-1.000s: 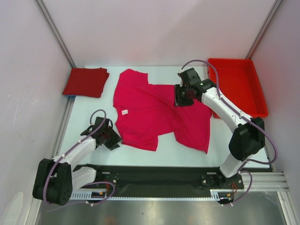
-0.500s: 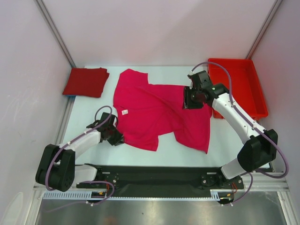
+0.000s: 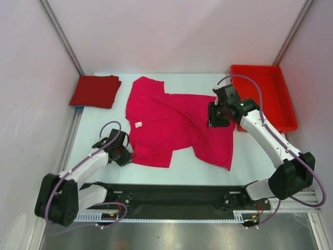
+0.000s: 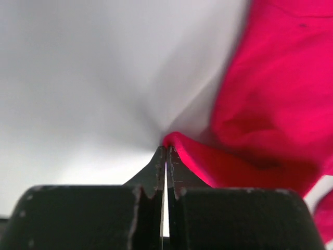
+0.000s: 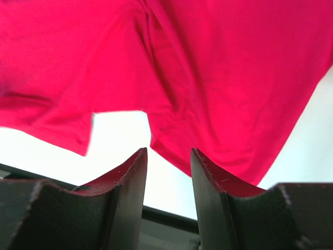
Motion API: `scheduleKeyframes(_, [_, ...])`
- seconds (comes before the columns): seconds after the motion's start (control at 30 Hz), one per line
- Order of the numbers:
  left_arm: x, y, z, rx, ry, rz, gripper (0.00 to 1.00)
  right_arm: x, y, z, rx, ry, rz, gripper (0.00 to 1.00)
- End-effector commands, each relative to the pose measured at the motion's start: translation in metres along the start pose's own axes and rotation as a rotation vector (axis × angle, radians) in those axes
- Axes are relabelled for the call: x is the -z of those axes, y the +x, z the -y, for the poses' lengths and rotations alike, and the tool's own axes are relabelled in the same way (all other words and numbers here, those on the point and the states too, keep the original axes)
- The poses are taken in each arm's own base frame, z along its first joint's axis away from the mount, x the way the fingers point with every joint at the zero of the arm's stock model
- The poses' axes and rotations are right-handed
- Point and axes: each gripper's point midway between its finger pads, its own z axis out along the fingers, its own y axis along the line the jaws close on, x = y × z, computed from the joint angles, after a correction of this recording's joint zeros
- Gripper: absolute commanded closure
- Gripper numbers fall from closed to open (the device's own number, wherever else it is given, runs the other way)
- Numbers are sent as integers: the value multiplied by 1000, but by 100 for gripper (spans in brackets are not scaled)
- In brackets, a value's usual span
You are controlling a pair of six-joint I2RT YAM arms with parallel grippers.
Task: Fold and stack the t-shirts
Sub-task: Flatten the tshirt out
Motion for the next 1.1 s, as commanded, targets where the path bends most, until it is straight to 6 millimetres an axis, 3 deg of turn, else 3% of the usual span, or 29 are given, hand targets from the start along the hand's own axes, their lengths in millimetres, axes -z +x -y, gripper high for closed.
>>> scheduleKeyframes(0.0, [21,-10,-36,-31,-113,103,100,4,17,4,-23,9,-51,55])
scheduleKeyframes(0.2, [88,-22,-46,50,-30,244,100,10,60,23,-142,83,-164,50])
scheduleKeyframes(0.33, [99,-9,-48,94,51,225,100,1,107,36,-316,88,-280,50])
scheduleKeyframes(0.4, [101,-7,-44,106,90,217,100,-3,118,42,-376,103,-286,51])
scheduleKeyframes(0.5, [110,-19,-45,114,96,288,100,-8,143,64,-462,179,-315,57])
scheduleKeyframes(0.53, [122,-33,-50,122,67,358,100,-9,151,72,-511,203,-322,59])
scheduleKeyframes(0.57, [128,-34,-50,118,68,360,100,-9,154,74,-524,203,-323,59])
scheduleKeyframes(0.7, [175,-75,-65,123,-28,580,100,-10,163,76,-536,201,-329,59])
scheduleKeyframes(0.77, [195,-87,-64,125,-31,639,100,-11,165,76,-531,193,-329,59])
scheduleKeyframes(1.07, [225,-118,-80,103,-181,803,100,-14,180,74,-563,181,-344,58])
